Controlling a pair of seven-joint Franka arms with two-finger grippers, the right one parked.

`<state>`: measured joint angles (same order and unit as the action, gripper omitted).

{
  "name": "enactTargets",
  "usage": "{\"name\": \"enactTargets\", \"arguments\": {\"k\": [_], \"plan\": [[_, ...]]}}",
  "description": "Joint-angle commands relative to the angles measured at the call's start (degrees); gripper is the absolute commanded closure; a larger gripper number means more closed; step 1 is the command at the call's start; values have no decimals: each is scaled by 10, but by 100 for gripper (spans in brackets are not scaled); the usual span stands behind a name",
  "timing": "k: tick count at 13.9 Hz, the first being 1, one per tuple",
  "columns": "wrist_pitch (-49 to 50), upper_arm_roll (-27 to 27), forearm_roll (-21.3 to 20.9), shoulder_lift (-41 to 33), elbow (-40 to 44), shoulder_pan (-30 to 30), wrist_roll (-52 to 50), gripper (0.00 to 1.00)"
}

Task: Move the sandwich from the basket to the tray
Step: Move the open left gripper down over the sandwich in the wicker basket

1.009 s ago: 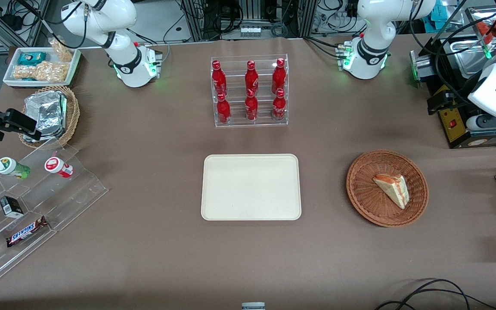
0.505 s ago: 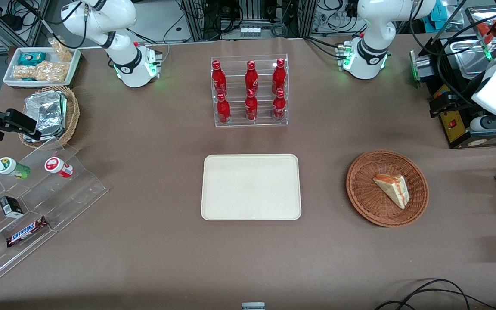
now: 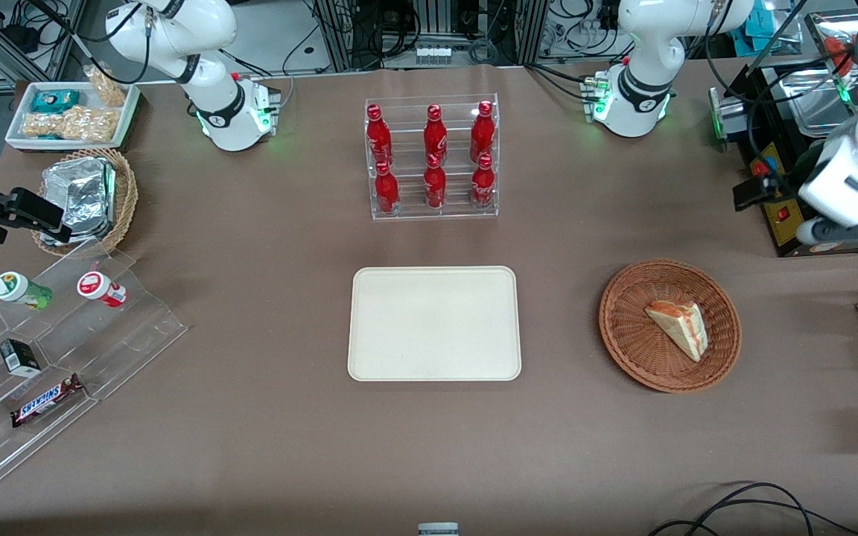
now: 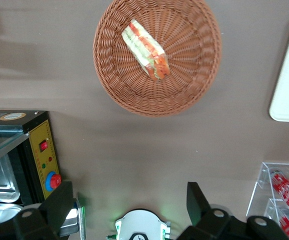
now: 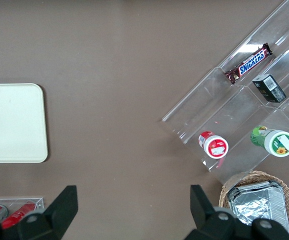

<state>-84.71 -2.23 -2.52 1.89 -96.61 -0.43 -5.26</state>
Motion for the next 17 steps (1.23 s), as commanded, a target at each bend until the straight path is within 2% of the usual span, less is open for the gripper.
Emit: {"name": "enactTargets", "arguments": {"k": [1,4,7,12,15,17], "plan": [[-40,7,-3,69,-3,-6,-3,0],[-145,8,-3,85,-68,-16,-9,0],[-224,8,-4,93,-120,-16,-137,0],[-314,7,-4,144,-122,-11,-408,0],[-365,7,-3,175,-122,-10,-493,0],[-389,6,2,191,-123,-10,-507,0]]}}
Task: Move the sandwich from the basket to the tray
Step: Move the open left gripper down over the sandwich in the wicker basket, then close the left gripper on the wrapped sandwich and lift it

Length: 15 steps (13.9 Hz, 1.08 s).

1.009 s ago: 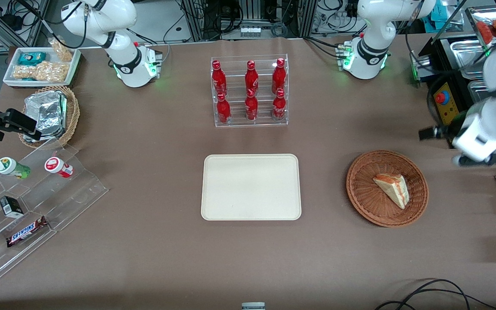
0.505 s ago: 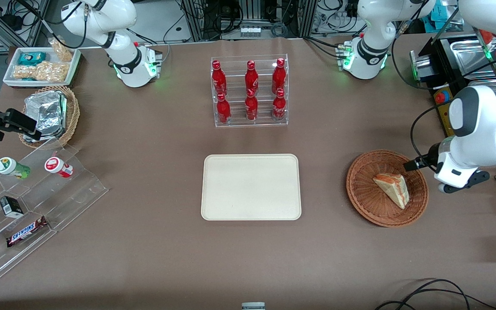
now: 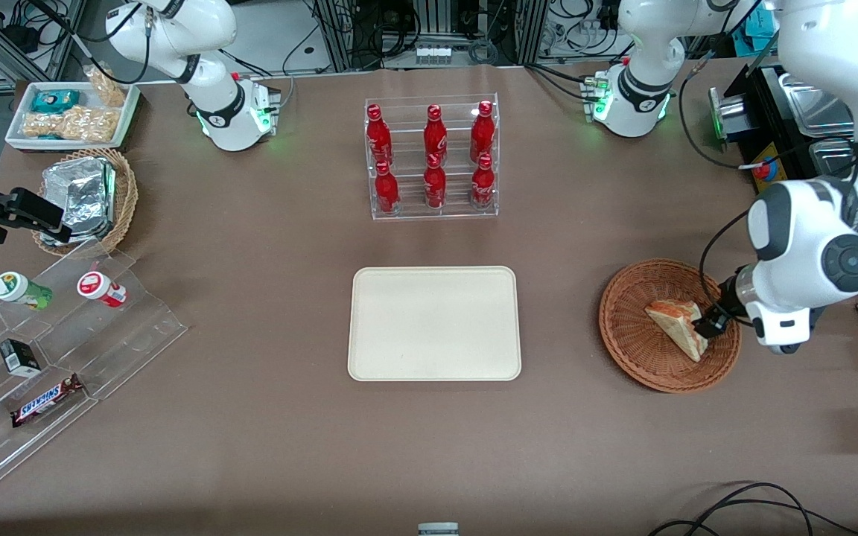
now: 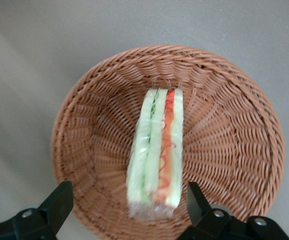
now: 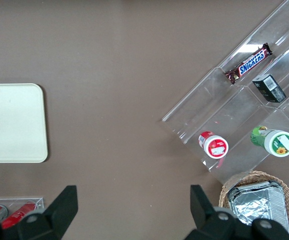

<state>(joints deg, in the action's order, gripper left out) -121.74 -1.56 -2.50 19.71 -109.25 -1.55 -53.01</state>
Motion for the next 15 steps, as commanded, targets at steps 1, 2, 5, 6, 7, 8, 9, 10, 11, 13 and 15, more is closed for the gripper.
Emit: {"name": "enactTargets", "arguments": {"k": [1,2,5,6,7,8,9,10,11,13,15], "plan": [[-25,-2,7,22,4,1,-31,0],[-27,-3,10,27,3,1,-31,0],[-57,-3,29,31,-24,1,-32,0],[-76,-3,29,36,-36,1,-32,0],[-95,-4,30,37,-48,1,-32,1],[-102,-4,33,37,-54,1,-35,36],[-99,-4,37,37,-53,1,-37,73],[-97,-5,37,36,-50,1,-32,91],[-91,-5,37,32,-49,1,-31,95],[-39,-5,36,20,-30,2,-31,96],[52,-5,36,12,20,20,-29,96]]}}
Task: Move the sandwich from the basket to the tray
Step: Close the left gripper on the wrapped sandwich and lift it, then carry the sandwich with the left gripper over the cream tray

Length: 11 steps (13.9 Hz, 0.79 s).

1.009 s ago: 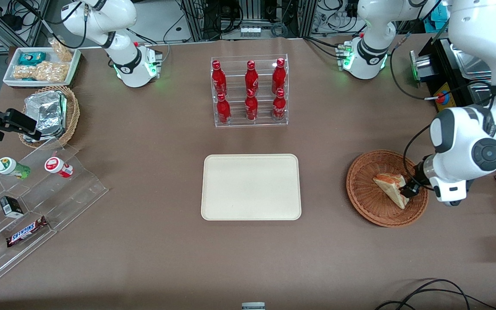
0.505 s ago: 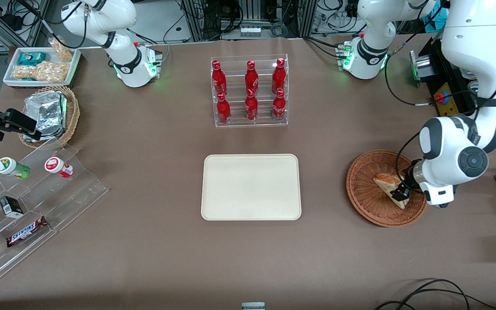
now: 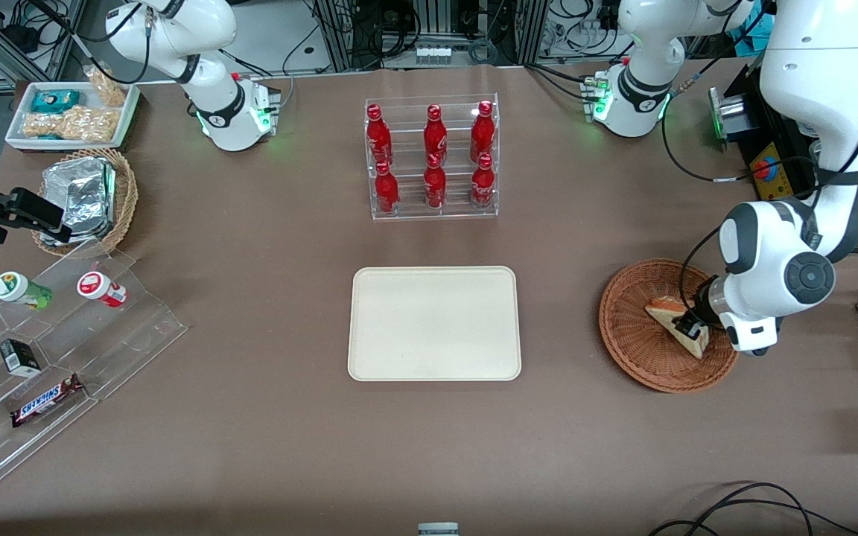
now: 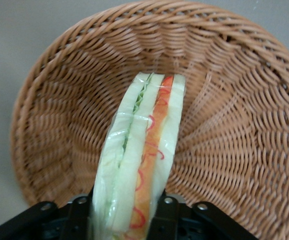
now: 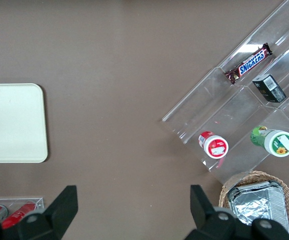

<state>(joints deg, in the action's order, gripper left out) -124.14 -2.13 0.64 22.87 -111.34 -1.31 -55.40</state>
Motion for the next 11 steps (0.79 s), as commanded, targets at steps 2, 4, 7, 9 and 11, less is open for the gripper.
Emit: {"name": "enactTargets", "arguments": {"k": [2,4,7,9,11], "plan": [[147,0,4,-20,83,44,-3,96],[170,0,5,-20,93,94,-3,96],[152,-1,8,-13,95,186,-4,100],[76,-1,27,14,106,252,0,100],[24,-1,16,58,149,302,119,98]]}}
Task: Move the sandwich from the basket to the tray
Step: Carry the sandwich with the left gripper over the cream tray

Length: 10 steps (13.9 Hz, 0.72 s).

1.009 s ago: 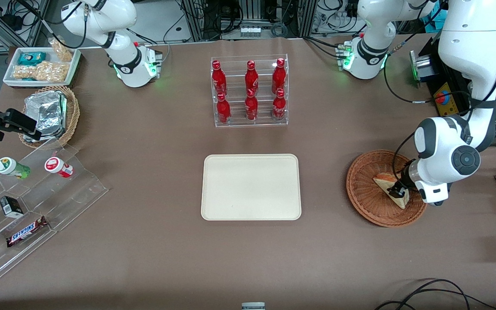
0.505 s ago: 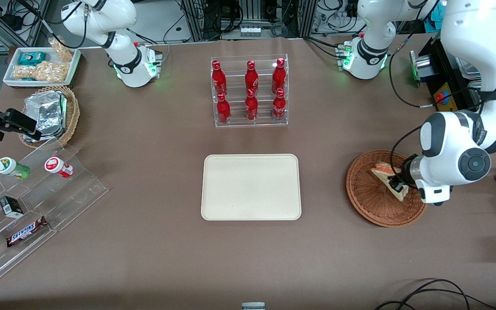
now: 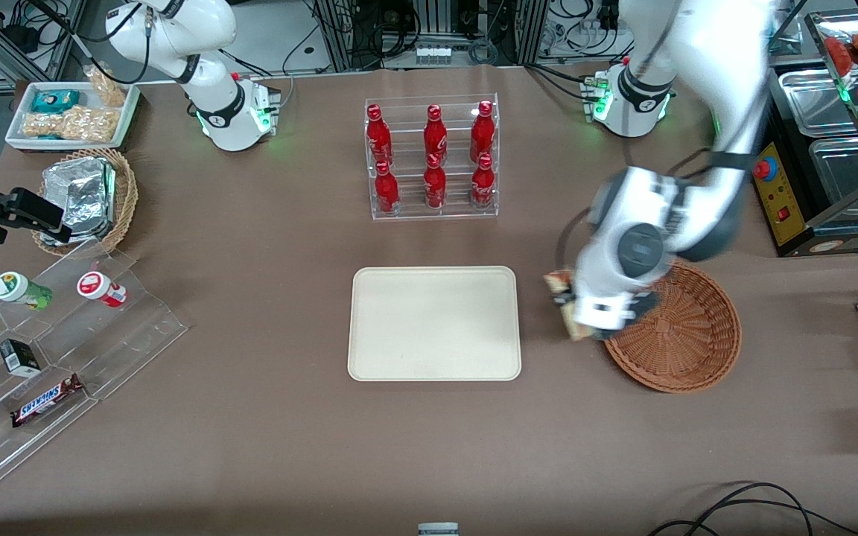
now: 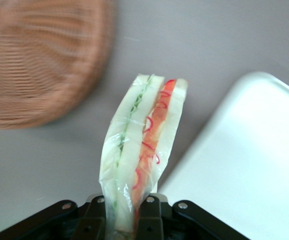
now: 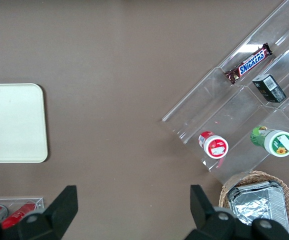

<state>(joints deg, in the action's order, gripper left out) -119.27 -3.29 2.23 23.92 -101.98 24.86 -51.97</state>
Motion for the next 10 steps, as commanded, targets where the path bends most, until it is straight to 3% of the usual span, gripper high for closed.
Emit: {"name": "enactTargets", "arguments": {"k": [1,5,10], "plan": [[-24,10,9,68,83,59,102,96],[-28,8,42,151,178,127,72,99],[-28,12,23,204,246,170,10,99]]}}
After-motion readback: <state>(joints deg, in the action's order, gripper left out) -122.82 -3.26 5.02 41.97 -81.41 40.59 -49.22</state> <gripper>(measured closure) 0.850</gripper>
